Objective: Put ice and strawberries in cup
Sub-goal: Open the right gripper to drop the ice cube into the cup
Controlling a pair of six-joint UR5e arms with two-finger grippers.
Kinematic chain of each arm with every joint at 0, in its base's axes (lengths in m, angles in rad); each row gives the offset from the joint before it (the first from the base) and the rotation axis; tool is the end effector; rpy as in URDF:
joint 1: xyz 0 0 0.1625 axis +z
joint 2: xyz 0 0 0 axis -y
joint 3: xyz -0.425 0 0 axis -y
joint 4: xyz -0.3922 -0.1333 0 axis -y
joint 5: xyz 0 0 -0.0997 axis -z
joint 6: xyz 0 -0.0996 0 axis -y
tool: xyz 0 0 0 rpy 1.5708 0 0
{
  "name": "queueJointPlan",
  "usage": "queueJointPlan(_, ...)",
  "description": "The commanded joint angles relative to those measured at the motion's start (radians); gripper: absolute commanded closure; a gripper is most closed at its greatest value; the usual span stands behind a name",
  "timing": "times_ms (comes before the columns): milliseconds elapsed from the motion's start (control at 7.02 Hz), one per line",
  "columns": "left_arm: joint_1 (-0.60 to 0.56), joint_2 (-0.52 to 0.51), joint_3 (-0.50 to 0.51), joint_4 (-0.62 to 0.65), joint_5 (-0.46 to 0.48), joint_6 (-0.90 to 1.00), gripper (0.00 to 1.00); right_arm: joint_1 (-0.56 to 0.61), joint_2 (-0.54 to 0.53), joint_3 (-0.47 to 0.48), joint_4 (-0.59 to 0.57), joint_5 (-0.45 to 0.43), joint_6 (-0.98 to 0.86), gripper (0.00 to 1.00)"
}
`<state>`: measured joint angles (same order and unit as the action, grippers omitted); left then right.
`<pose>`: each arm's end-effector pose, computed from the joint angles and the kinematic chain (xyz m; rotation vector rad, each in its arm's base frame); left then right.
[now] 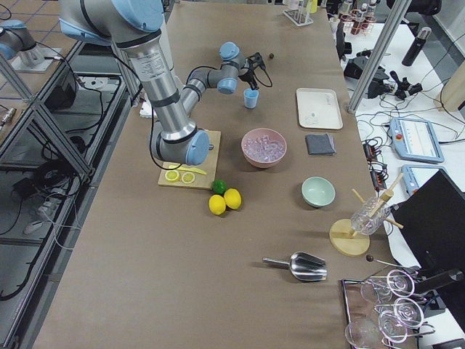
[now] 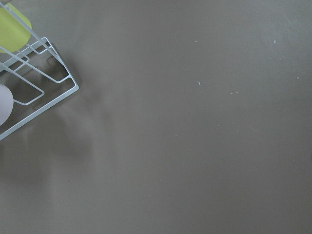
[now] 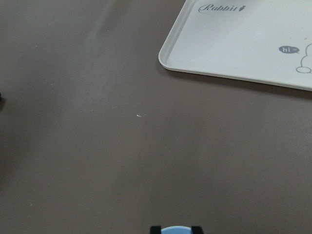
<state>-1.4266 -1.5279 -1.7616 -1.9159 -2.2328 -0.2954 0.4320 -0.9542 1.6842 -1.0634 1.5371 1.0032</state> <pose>-0.0002 -0.4999 0.5513 0.3216 0.7354 0.0201 -0.5464 -0.4024 0.1861 0.6189 -1.0724 -0.0970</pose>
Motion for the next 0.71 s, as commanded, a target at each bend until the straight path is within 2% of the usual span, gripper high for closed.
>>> queueJointPlan(0, 0.000, 0.002, -0.001, 0.000, -0.001, -0.001, 0.02, -0.002, 0.000, -0.009, 0.000, 0.000, 0.000, 0.90)
queueJointPlan(142, 0.000, 0.003, -0.001, 0.002, -0.001, 0.001, 0.02, -0.006, -0.003, -0.009, 0.003, 0.000, 0.002, 0.66)
queueJointPlan(285, 0.000, 0.003, -0.001, 0.000, -0.001, 0.001, 0.02, -0.010, 0.000, -0.008, 0.008, 0.000, 0.014, 0.26)
queueJointPlan(427, 0.000, 0.003, -0.001, 0.000, -0.001, 0.001, 0.02, -0.012, -0.003, -0.003, 0.008, 0.000, 0.014, 0.01)
queueJointPlan(570, 0.000, 0.003, 0.001, 0.000, -0.001, 0.002, 0.02, -0.010, -0.003, 0.002, 0.008, 0.000, 0.015, 0.01)
